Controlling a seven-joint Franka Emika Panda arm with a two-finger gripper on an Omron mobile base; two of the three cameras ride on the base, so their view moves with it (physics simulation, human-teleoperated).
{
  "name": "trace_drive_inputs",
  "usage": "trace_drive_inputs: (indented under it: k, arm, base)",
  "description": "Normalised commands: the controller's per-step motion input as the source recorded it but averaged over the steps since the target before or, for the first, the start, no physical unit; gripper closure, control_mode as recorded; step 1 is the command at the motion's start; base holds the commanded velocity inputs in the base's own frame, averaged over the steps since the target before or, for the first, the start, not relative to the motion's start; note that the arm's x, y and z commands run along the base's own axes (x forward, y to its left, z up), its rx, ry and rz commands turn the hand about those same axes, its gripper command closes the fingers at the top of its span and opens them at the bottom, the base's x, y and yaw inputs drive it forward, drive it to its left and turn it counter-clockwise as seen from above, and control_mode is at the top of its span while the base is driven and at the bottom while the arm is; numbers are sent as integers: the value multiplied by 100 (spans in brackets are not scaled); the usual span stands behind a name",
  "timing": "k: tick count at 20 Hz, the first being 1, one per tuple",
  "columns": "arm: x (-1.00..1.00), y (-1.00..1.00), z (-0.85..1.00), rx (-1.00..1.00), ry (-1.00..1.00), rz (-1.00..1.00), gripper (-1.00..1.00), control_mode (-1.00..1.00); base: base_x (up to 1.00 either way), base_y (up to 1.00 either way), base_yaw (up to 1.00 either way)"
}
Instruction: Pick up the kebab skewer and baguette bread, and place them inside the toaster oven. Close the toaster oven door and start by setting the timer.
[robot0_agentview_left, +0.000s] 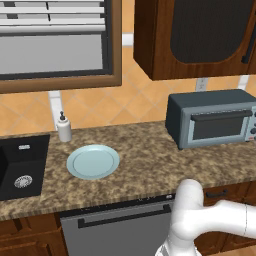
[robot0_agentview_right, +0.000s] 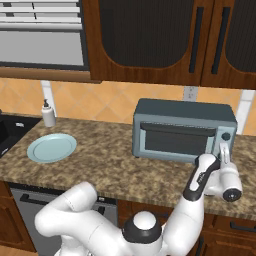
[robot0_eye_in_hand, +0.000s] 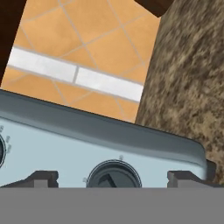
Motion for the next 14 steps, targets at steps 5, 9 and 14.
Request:
trace_drive_inputs:
  k: [5, 9, 14]
  arm:
    - [0, 0, 0, 0, 0, 0, 100, -100]
    - [1, 2, 0, 0, 0, -2, 100, -100]
    - [4, 9, 0, 0, 0, -3, 100, -100]
  base:
    - [0, 0, 0]
    - [0, 0, 0]
    - [0, 0, 0]
